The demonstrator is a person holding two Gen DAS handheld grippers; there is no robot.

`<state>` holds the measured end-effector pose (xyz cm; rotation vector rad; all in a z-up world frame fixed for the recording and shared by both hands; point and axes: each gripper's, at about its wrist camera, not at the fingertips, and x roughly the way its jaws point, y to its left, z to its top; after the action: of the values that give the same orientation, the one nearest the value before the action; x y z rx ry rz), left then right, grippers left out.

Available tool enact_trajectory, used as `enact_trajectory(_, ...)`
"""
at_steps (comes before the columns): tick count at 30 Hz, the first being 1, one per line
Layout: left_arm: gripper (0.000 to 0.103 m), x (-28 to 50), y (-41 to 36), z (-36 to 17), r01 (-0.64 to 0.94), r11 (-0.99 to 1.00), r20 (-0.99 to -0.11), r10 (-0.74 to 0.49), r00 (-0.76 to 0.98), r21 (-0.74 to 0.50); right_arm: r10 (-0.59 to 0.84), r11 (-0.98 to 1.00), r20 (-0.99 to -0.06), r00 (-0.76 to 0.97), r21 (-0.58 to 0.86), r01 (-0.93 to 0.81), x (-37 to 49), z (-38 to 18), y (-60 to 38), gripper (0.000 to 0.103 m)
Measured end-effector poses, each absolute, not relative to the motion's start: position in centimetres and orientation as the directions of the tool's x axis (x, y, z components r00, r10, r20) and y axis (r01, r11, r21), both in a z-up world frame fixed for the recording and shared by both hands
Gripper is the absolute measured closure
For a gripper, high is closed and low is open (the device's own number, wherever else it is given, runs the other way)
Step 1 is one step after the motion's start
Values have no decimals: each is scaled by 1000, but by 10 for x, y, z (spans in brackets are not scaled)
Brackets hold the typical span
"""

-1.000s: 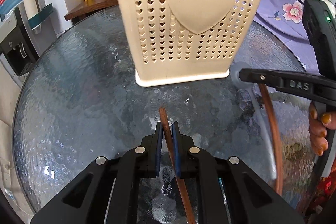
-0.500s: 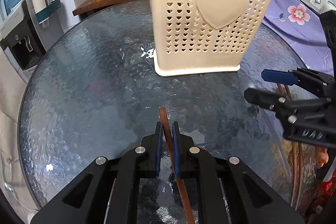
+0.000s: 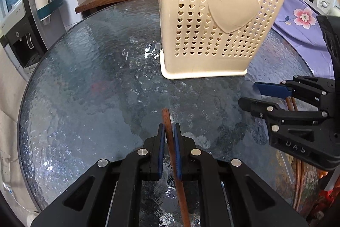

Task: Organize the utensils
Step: 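Lift the chopstick and spoon over the holder and release both into it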

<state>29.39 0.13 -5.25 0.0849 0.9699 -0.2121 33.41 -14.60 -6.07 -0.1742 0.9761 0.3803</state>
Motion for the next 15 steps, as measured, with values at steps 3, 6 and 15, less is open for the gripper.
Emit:
enact_trajectory(3,95,297,2,-51,215,976,-823,-150,548,-35,276,917,-822,498,69,-394,337,-60,-147,67)
enact_trajectory(6,96,295,1,-40,210,978,-800,-144,582,-23,294,913,-791,537,67,-402,334,-51,-150,67)
enact_trajectory(15,96,273,3,27,215,976,-681,-183,709,-39,357,903,-628,691,44,-427,304,11,-166,67)
